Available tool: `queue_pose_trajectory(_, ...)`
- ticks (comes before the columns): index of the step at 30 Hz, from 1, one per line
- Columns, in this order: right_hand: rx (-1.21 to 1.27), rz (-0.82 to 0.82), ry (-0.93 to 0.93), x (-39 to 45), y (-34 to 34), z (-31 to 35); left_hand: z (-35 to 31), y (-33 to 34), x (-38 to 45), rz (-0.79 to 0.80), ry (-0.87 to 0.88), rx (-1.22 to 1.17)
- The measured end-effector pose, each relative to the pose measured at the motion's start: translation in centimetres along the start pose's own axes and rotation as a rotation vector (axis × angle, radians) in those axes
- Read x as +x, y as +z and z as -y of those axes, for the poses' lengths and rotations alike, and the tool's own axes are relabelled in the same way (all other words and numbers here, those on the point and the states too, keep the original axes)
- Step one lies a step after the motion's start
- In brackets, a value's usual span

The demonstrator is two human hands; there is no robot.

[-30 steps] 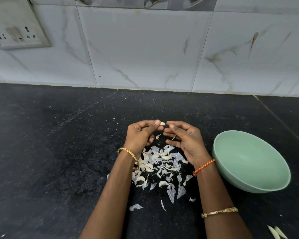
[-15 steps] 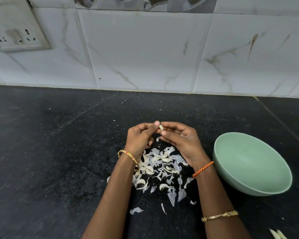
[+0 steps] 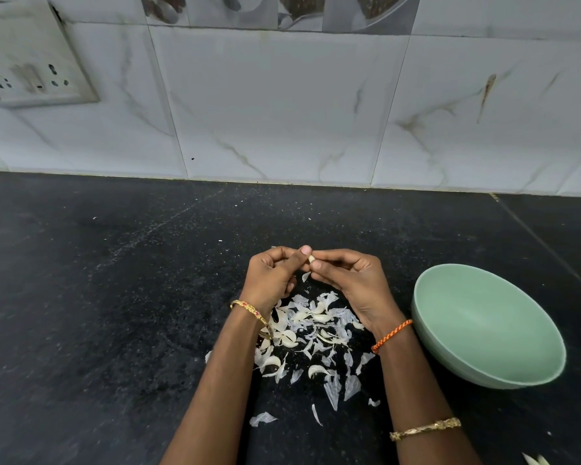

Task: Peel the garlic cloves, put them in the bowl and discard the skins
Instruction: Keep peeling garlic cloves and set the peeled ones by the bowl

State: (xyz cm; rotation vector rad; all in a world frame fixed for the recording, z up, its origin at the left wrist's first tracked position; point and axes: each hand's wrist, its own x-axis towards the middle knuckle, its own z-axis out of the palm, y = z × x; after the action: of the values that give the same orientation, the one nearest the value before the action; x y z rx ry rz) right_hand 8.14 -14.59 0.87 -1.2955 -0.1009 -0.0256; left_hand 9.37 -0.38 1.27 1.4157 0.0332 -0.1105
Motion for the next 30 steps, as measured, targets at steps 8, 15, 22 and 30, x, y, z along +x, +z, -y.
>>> queue_pose_trajectory(8,0.024,-0.088,0.086,0.1,0.8,-0.4,0.3,-0.2,0.2,0.009,0.094,0.040)
queue_pose_trajectory(15,0.071,-0.162,0.150,-0.1,1.6,-0.2,0.5,0.2,0.4,-0.046,0.126,0.095)
queue_pose_trajectory(22,0.156,-0.072,0.267,-1.8,2.3,0.9,0.8,0.0,-0.5,-0.142,0.139,0.333)
queue_pose_trajectory(30,0.268,-0.091,0.467,-5.6,2.9,3.2,-0.8,-0.3,-4.5,-0.004,0.124,0.435)
